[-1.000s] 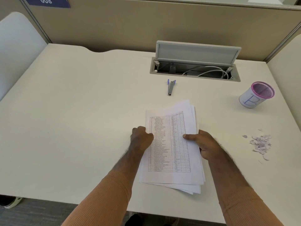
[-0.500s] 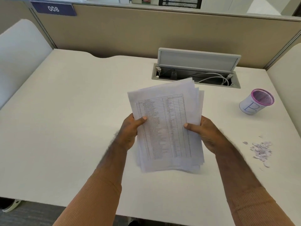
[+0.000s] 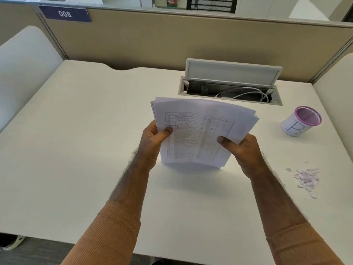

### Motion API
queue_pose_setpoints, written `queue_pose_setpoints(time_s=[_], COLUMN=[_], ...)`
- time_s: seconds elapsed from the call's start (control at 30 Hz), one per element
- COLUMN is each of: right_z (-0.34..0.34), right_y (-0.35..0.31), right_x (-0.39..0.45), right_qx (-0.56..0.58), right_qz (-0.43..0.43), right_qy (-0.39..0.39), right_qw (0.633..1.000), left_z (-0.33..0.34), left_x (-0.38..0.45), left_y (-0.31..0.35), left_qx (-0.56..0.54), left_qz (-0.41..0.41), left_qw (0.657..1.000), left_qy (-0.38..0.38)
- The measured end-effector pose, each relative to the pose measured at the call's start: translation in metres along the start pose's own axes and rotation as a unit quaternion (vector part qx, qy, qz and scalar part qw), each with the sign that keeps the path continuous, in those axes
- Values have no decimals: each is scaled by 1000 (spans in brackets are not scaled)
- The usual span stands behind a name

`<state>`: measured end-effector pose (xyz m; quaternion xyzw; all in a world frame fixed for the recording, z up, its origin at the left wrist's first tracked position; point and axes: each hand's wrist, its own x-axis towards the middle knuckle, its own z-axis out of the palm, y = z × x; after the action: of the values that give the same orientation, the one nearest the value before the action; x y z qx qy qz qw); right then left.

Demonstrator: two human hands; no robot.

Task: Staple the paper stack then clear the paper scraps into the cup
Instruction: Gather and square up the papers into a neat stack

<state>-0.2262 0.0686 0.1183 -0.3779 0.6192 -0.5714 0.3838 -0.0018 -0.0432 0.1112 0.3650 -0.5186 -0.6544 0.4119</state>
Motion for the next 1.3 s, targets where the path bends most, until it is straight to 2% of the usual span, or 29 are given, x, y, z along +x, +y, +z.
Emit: queue_pose_setpoints(time_s=[0.17,0.43,0.67,0.77,1.13,1.3], right_z=[-1,13,15,11,11,13], right_y=[14,17,5,2,7,2], right_x=[-5,-5,1,3,-2,-1], right_qx=[55,53,49,54,55,43], right_qz=[29,46,-4,-20,5,-15], right_qy=[16,47,82,75,41,24], right_qw=[998,996,995,995,998,999], left_z=[-4,8,11,8,2,3], left_x=[-7,-5,1,2,-2,-2], left_y=[-16,-19,-9,-9,-19,-16], left_qx=[4,14,12,15,22,9], left_qz=[-16,-20,6,11,-11,6], left_qw=[1000,1000,1000,1000,1000,1000], left_qy=[3,8,21,17,17,27])
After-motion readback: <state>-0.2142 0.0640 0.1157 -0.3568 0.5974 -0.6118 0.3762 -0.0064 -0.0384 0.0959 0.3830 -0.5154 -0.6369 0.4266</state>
